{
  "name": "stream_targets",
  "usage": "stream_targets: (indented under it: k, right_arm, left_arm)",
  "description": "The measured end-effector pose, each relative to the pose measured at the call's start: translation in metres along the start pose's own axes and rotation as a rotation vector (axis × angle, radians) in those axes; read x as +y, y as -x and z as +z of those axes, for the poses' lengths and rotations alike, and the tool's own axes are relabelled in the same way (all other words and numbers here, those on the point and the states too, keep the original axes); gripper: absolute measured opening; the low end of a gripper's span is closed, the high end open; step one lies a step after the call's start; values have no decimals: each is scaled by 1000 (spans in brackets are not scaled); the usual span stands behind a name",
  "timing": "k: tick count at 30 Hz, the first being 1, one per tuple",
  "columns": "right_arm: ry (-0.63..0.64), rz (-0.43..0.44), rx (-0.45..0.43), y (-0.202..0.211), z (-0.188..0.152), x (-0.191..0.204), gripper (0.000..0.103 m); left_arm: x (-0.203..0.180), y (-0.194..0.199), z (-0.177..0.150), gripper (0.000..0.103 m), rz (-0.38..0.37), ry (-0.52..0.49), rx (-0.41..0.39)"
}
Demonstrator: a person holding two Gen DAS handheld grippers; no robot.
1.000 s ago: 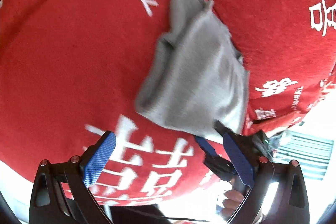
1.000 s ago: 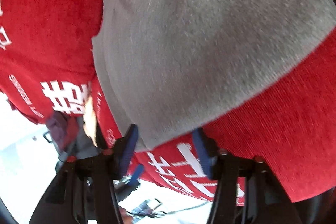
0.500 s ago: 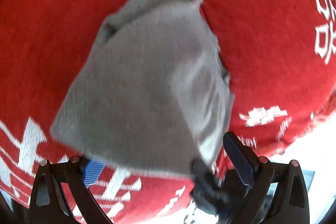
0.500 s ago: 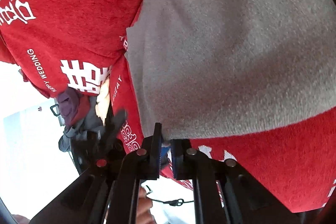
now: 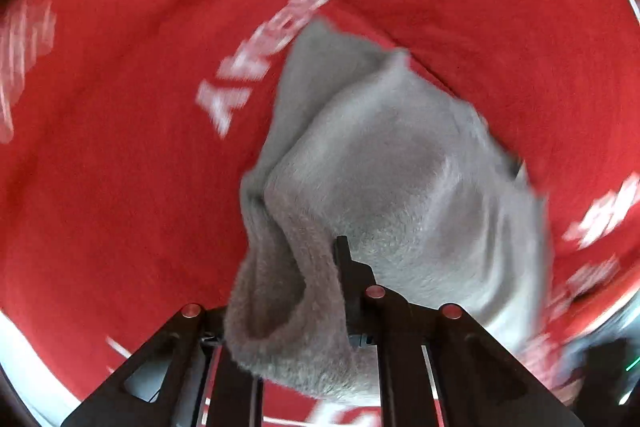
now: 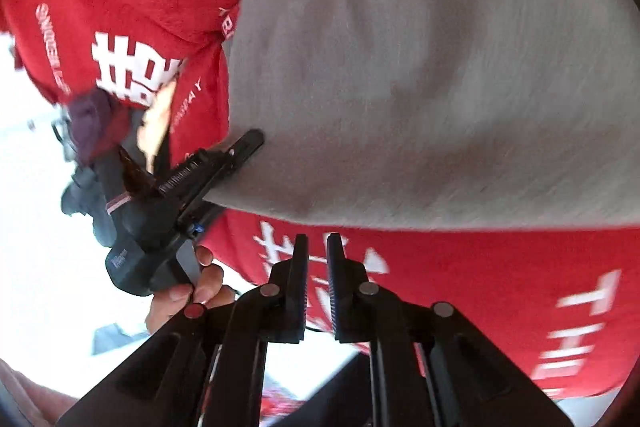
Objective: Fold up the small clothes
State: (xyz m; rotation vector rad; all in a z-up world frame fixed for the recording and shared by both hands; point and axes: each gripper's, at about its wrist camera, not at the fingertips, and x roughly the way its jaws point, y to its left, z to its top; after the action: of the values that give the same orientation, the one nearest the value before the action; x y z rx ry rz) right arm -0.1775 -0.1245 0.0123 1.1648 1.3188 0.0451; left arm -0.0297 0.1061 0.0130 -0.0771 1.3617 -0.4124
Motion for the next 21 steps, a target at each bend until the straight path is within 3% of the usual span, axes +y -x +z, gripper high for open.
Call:
stream_targets:
  k: [1,2,4,8,12,17,21]
  right_arm:
    - [24,-26,-5,8,6,5,19]
    - [59,-57,-7,17,17,14,48]
    - [111,-114,-5,25,35,28,91]
    - [260,-175,46,17,88,75,91]
    - [329,-219,234,-38,135,121,92]
    - [408,-290,397,-103,163,163,92]
    - [479,-415,514,-155,165,185,92]
  left_arm:
    - [-15,5,-3,14,48,-115,-39]
    - [-25,6,-6,14,77,-190,-64]
    - [-45,11,-14,14,122,-353,-115]
    - [-63,18,-24,14,152,-546,-176]
    - [-74,20,-25,14,161,-656,-204]
    - [-78,25,-33,14,153,-765,-233]
    - [-82,26,-38,14,146,-812,-250]
